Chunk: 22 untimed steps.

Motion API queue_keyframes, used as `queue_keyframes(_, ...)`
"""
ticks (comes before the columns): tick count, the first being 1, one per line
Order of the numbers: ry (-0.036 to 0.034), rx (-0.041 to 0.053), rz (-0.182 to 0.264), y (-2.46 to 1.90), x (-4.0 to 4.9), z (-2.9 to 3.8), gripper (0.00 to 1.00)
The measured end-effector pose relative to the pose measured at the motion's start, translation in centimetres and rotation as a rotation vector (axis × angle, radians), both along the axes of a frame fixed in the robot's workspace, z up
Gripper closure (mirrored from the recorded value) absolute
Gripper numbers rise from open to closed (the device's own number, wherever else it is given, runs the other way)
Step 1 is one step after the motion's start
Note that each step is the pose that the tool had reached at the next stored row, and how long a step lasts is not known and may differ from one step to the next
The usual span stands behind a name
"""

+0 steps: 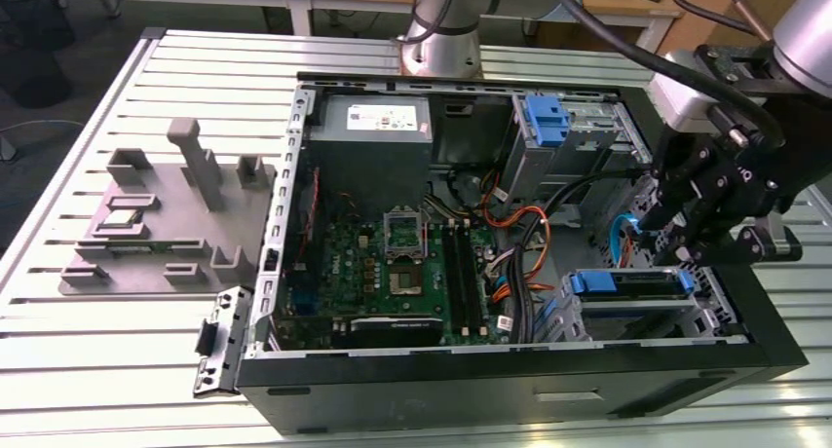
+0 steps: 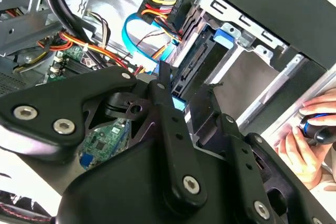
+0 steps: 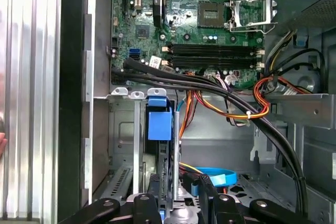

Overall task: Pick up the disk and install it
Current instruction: 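Insert the first disk wire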

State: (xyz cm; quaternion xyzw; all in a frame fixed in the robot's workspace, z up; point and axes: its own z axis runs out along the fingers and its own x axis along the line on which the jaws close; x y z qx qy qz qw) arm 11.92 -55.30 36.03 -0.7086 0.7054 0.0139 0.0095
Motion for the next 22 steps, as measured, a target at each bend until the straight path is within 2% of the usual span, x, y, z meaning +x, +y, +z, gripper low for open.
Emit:
queue_keyframes(4,0.0,0.0,0.0,0.11,0.02,-0.67,0.58)
queue_keyframes(15,0.0,-0.0001,0.0,0.11,0.02,-0.74,0.59)
queue_keyframes(17,0.0,-0.0001,0.0,0.12,0.02,-0.75,0.71)
queue_keyframes(18,0.0,-0.0001,0.0,0.11,0.02,-0.75,0.71)
queue_keyframes(20,0.0,-0.0001,0.0,0.11,0.02,-0.76,0.83)
queue_keyframes(22,0.0,-0.0001,0.0,0.11,0.02,-0.76,0.84)
